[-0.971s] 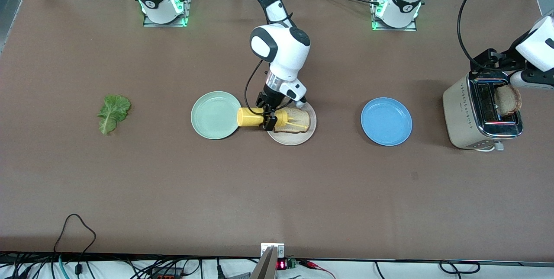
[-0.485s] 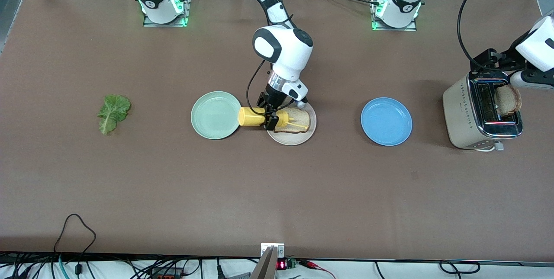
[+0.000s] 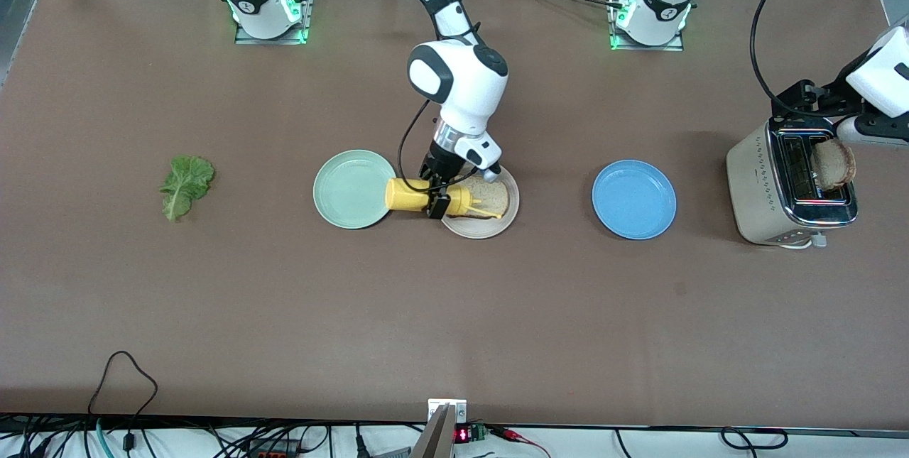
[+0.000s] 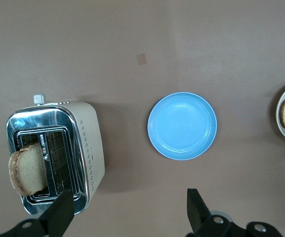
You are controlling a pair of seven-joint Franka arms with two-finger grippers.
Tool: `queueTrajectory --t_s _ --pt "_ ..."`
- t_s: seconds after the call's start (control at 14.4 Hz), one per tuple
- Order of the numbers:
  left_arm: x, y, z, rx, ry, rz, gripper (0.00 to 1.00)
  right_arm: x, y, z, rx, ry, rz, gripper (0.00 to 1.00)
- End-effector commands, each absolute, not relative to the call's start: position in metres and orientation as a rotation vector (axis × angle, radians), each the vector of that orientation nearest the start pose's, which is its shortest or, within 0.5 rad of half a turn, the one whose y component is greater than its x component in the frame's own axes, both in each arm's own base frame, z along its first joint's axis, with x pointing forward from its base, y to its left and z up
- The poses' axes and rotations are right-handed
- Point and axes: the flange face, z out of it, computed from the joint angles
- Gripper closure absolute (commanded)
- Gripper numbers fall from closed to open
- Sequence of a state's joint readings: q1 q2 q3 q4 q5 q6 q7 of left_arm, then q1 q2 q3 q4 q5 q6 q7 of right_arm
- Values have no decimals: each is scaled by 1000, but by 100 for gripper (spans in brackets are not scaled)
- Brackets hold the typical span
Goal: Make sandwich in beige plate with both arms
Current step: 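Tilt the yellow bottle over the toast with the right gripper, then carry the yellow bottle back and set it beside the lettuce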
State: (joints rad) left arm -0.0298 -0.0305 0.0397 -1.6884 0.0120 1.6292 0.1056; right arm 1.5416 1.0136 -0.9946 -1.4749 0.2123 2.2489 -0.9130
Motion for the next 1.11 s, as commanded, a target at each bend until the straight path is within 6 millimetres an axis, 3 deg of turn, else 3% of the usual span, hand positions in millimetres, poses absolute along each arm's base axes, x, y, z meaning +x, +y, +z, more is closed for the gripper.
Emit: queueTrajectory --t_s 0.0,0.28,0.49,0.76,1.04 --pt "541 7 594 -3138 143 39 0 540 483 338 1854 1885 135 57" --pt "541 6 594 -3138 145 39 0 578 424 392 2042 1927 175 57" --pt "542 6 593 -3138 143 41 0 613 358 423 2185 1973 228 57" --pt "542 6 593 -3138 143 41 0 650 260 434 2413 2091 345 57" --pt "542 6 593 -3138 143 41 0 668 185 427 2554 2218 520 57"
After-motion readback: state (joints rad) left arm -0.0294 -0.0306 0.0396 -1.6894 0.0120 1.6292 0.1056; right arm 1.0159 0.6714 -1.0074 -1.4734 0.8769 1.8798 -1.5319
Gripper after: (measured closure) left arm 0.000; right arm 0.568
